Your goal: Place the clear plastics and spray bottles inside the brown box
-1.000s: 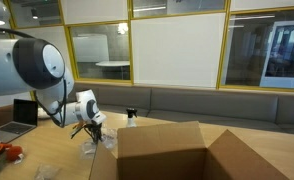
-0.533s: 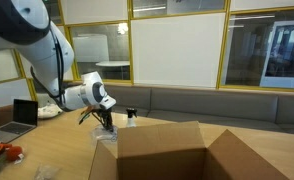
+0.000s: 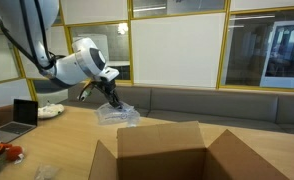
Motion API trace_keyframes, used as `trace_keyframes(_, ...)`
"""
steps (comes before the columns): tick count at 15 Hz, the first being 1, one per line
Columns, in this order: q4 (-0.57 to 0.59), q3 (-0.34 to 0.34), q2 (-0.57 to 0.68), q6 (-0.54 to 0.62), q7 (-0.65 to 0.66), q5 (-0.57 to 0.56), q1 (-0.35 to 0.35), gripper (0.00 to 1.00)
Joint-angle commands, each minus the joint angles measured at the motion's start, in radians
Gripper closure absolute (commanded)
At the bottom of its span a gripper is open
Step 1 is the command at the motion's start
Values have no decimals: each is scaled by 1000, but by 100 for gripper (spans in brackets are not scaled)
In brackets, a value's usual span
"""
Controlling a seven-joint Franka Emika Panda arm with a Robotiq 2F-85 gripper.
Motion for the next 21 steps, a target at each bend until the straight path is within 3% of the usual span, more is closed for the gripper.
trace_keyframes(1,-110,29,-216,-130,74,-167,-73,89)
trace_keyframes(5,-176,110,-389,-300,95,-281,-209,89)
trace_keyframes(11,-265,217,-597,-561,146,-360,-378,89)
trace_keyframes(16,-357,272,-724,-724,222,-391,-446,88)
trace_keyframes(21,-474,263,-771,-731,271,-386,-476,88)
